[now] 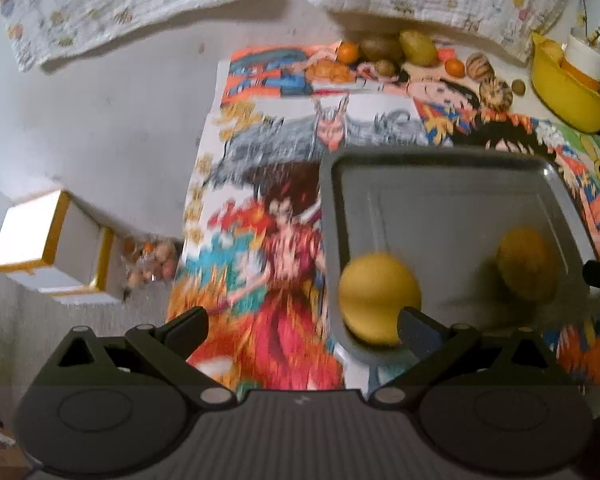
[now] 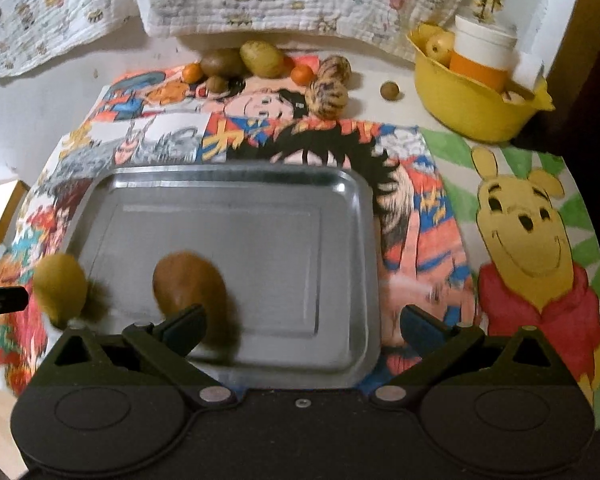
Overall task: Organize fruits
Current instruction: 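Open both tools to release the fruits on the tray and withdraw, then grasp the small brown kiwi with the left tool while the right tool grasps a striped melon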
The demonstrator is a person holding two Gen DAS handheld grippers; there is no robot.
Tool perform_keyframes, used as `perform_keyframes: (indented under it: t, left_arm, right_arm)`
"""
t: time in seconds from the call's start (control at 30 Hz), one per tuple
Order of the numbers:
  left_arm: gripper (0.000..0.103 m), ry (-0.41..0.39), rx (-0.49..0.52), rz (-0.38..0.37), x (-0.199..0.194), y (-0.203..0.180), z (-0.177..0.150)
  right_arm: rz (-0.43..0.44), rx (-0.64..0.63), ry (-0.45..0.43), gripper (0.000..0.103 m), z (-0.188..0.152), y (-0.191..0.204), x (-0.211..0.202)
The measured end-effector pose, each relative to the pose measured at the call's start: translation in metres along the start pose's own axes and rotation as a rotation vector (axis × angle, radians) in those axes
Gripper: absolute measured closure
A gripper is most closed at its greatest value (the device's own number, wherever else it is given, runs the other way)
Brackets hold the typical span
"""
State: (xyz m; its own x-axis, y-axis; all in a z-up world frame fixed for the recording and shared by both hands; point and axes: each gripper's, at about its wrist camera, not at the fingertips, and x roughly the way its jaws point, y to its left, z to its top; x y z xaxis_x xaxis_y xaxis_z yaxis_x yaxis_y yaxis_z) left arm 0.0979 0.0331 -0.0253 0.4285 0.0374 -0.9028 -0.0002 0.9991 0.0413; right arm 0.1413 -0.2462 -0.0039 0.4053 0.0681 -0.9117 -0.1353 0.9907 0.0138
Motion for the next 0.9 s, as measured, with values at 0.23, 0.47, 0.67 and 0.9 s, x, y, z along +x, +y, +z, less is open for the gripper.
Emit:
perform_keyframes:
  t: [0.23,0.47,0.67,0.9]
  left_arm:
    - [0.001,-0.028,-0.002,-0.01,0.012,-0.015,0.051]
    - [0.001,-0.038,0.002,-0.028,0.041,-0.039,0.104]
    - [0.001,-0.043,0.001,-0.033,0.071,-0.06,0.144]
    - [0.001,-0.051,-0.032,-0.017,0.103,-0.077,0.185]
  right_arm:
    - [0.011,-0.017,-0.022,0.001,0.042,-0.013,0.022]
    - [0.016,-0.046,-0.053,0.001,0.082,-0.027,0.048]
    - [0.042,-0.087,-0.067,0.001,0.114,-0.034,0.074]
    - [0.077,-0.107,-0.071,0.001,0.148,-0.036,0.111]
